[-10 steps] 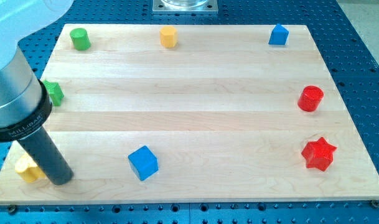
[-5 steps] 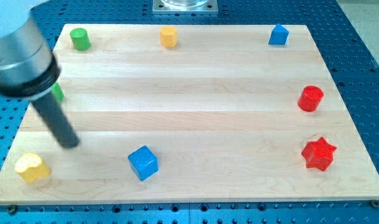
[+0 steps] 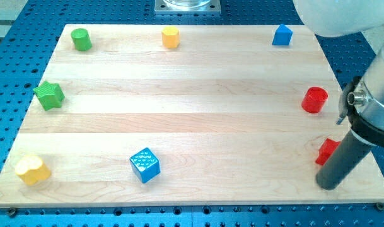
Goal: Push the red star into the red circle
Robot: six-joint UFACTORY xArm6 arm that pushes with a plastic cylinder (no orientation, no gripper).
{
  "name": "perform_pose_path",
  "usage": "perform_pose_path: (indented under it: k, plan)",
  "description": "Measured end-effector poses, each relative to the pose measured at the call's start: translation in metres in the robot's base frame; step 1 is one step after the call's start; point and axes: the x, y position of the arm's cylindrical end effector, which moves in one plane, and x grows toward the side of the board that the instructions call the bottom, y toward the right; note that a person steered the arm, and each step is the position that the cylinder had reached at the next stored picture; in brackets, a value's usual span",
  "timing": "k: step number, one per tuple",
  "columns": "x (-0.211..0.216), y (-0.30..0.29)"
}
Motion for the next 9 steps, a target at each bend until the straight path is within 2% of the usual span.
perform_pose_path:
  k: [1,2,3,4,5,7,8,9]
  plan:
    - [-0.026,0.015]
    - [-0.081,0.019]
    - [-0.115,0.019]
    - [-0.087,0.037]
    - [-0.110,0.065]
    - [-0.167,0.021]
    - [-0.186,0.125]
    - [-0.241,0.120]
